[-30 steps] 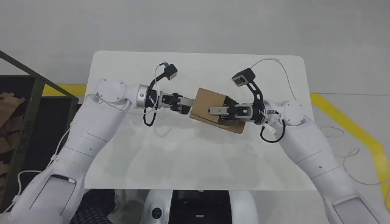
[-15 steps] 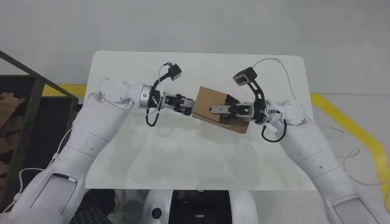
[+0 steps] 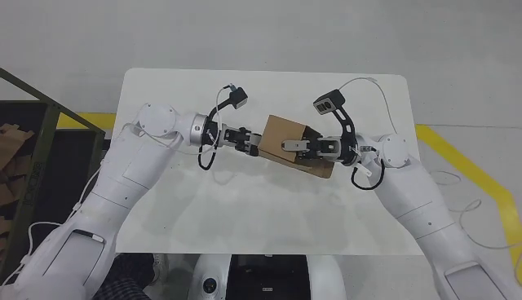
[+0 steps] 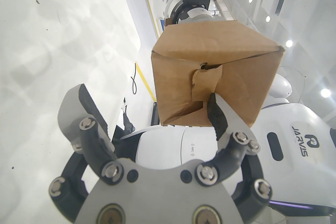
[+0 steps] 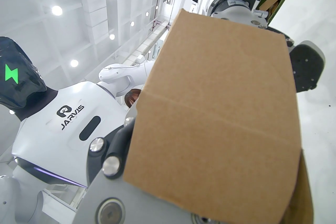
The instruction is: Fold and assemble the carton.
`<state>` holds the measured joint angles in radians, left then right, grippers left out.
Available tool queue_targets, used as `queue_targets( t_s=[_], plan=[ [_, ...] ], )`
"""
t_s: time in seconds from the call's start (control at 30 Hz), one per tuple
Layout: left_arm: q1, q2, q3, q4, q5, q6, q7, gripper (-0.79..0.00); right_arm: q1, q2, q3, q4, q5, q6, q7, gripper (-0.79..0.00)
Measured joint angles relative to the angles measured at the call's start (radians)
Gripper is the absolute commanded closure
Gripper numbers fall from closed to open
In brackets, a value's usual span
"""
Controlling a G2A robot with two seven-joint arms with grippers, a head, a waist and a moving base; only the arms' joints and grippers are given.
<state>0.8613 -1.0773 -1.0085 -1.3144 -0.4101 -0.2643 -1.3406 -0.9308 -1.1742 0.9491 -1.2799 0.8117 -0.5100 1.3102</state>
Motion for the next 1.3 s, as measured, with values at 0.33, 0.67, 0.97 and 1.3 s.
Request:
queue_targets(
  t_s=[0.33, 0.67, 0.97, 1.3],
  plan=[
    [-0.013, -0.007, 0.020, 0.018, -0.015, -0.006, -0.002, -0.785, -0.002, -0.003, 0.005, 0.001, 0.000, 0.003, 0.004, 0.000],
    [-0.030, -0.015, 0.039, 0.032, -0.026, -0.010, -0.005, -0.785, -0.005, -0.006, 0.011, 0.003, -0.001, 0.005, 0.005, 0.000],
    [-0.025, -0.007, 0.006, 0.071, -0.006, -0.021, 0.024, -0.785, -0.008, -0.007, 0.021, 0.006, -0.006, 0.006, 0.006, 0.000],
    [0.057, 0.035, -0.146, 0.043, 0.013, -0.052, 0.105, -0.785, -0.001, -0.003, 0.032, 0.038, -0.045, 0.007, 0.007, 0.000]
  ],
)
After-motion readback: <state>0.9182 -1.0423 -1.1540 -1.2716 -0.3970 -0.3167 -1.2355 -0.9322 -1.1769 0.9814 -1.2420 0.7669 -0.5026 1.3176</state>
